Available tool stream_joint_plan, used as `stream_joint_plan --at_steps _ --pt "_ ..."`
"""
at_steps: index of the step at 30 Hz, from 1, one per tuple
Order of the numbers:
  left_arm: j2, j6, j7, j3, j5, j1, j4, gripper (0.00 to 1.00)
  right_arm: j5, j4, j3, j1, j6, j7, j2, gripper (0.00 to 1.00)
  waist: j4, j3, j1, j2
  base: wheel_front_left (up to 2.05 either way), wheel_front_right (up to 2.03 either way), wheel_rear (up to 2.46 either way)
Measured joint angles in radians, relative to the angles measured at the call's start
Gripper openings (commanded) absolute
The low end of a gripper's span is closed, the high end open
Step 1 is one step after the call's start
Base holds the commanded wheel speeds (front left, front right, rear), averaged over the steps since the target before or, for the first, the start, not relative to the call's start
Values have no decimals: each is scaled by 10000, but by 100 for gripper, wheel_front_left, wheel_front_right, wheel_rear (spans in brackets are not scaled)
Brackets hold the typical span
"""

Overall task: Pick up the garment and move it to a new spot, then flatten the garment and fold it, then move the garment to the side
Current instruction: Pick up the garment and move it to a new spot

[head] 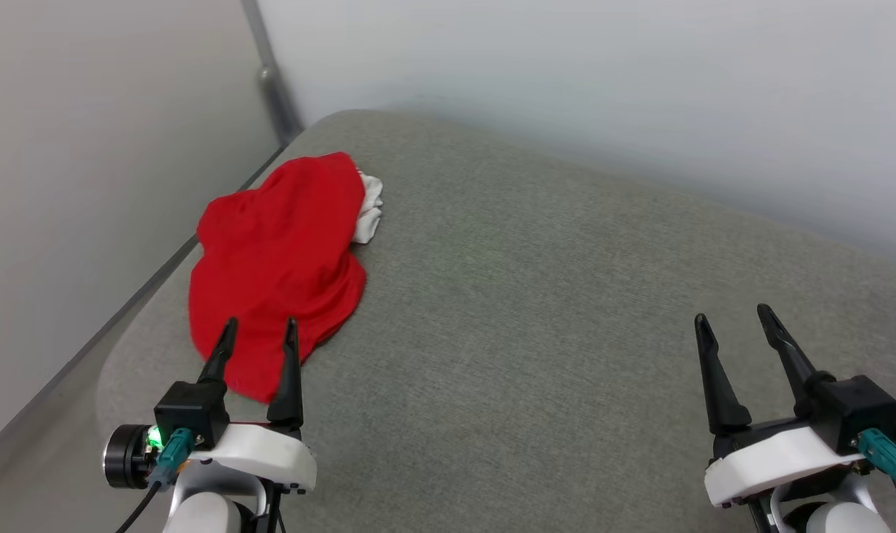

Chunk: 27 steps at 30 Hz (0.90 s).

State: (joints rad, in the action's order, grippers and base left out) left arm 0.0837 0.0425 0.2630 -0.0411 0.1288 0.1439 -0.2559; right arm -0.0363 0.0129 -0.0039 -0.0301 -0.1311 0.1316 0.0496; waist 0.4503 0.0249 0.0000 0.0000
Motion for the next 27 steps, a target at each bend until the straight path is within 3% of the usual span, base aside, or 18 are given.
stream_joint_plan --at_steps 6,13,20,27 --pt "-10 2 0 249 63 -77 88 100 25 -61 199 -174 0 44 0 100 705 122 0 0 0 0 0" --pt "-63 -40 0 376 29 44 130 100 130 -136 161 -337 0 27 0 100 796 328 0 0 0 0 0" --pt "-4 15 0 692 75 874 169 100 389 -514 146 -616 0 -232 0 100 420 743 0 0 0 0 0" --pt "849 309 -468 1101 493 3350 -430 100 817 -1011 205 -1229 0 -516 0 100 -250 1714 1 0 0 0 0"
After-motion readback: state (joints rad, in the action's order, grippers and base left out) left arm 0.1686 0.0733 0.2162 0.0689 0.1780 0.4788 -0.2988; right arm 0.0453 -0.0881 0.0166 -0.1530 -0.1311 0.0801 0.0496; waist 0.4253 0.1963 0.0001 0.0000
